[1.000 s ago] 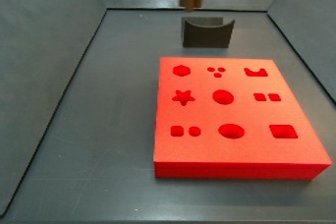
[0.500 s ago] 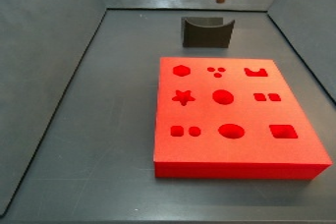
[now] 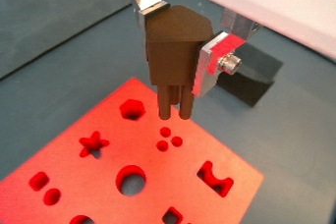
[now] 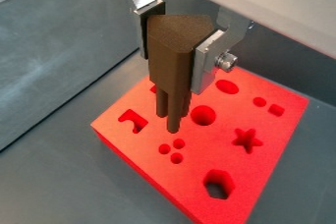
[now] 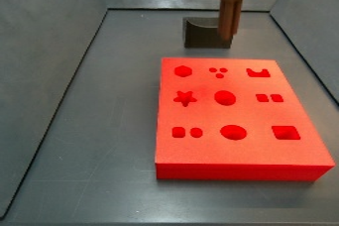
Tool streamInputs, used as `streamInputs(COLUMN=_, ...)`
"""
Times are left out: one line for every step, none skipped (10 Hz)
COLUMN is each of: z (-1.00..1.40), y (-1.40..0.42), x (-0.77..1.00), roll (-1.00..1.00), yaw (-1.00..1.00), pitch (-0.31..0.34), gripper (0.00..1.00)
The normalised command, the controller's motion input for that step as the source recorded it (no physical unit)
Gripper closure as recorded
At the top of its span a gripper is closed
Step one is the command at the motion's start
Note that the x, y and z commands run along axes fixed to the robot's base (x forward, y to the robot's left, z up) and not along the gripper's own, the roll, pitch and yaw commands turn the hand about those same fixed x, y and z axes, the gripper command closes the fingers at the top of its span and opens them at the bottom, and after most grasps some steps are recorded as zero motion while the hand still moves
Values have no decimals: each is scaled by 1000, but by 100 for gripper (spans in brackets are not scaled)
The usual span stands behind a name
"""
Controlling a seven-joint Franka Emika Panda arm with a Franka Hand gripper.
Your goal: Insert the 3 prong object.
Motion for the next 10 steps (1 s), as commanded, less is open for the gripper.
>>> streamInputs(z=-337, y=83, x=540, roll=-20, yaw=-146, pitch=149, gripper=100)
streamInputs(z=-443, y=131, x=349, roll=0, yaw=0, pitch=113, gripper=100)
streamInputs(z=-706, y=26, x=0, roll=-121, yaw=-31, pitch=193, gripper=100)
streamInputs(z=-589, y=83, x=171, roll=-211, yaw=6, pitch=169, gripper=100)
streamInputs(z=-300, y=0, x=160, roll=-283, yaw=543, pitch=56, gripper=100)
streamInputs(z=43, y=0, x=0, roll=-140, yaw=757, pitch=0, gripper=100)
streamInputs(z=354, y=-143, x=-69, roll=0, yaw=846, pitch=-74, gripper=100)
streamInputs(z=237, y=-63, x=0, roll=61, yaw=903, pitch=-74, gripper=100)
streamInputs(z=51, y=-37, x=0, roll=164, yaw=734, pitch=-9, gripper=100)
streamInputs(z=-43, y=0, x=63, roll=107, yaw=103, pitch=19, gripper=100)
